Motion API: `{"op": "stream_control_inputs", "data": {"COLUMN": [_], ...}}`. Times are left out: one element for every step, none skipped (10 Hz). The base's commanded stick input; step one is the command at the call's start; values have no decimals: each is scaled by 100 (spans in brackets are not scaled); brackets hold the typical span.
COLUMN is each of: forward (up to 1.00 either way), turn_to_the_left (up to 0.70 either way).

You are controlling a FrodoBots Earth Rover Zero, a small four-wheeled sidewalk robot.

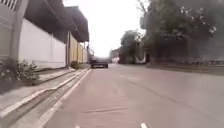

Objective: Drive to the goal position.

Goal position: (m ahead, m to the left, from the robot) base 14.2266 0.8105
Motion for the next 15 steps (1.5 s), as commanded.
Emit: {"op": "stream_control_inputs", "data": {"forward": [100,100,100,100,100,100,100,100,100,100,100,100,100,100,100], "turn_to_the_left": [0,0,0,0,0,-4,-22,-27,-27,-6,0,0,0,0,0]}}
